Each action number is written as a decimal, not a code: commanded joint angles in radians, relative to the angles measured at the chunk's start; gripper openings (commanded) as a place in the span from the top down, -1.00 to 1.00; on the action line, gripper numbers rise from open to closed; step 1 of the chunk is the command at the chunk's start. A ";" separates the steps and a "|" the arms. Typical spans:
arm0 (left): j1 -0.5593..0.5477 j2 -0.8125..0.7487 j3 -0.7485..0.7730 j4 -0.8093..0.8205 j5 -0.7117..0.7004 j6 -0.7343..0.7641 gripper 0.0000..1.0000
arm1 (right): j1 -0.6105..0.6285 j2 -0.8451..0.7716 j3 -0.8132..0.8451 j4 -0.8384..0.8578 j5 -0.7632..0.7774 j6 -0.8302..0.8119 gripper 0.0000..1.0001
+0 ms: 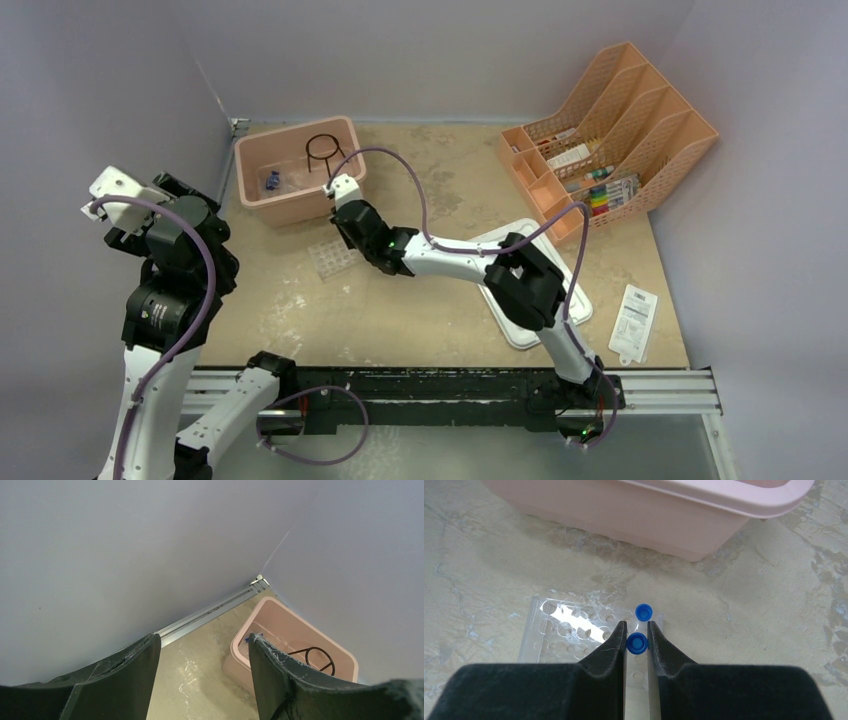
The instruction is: Organize the chemistry lab equipment
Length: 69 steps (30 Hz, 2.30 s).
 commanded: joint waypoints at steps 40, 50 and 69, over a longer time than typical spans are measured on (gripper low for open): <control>0.003 -0.016 -0.003 -0.018 0.014 0.018 -0.29 | -0.017 0.060 0.058 0.031 0.018 0.052 0.36; 0.002 -0.011 -0.003 -0.018 0.058 0.011 -0.29 | -0.018 -0.029 0.026 0.023 -0.045 0.082 0.01; 0.003 0.003 -0.020 0.006 0.241 0.003 -0.30 | -0.048 -0.273 -0.095 -0.043 -0.221 0.157 -0.28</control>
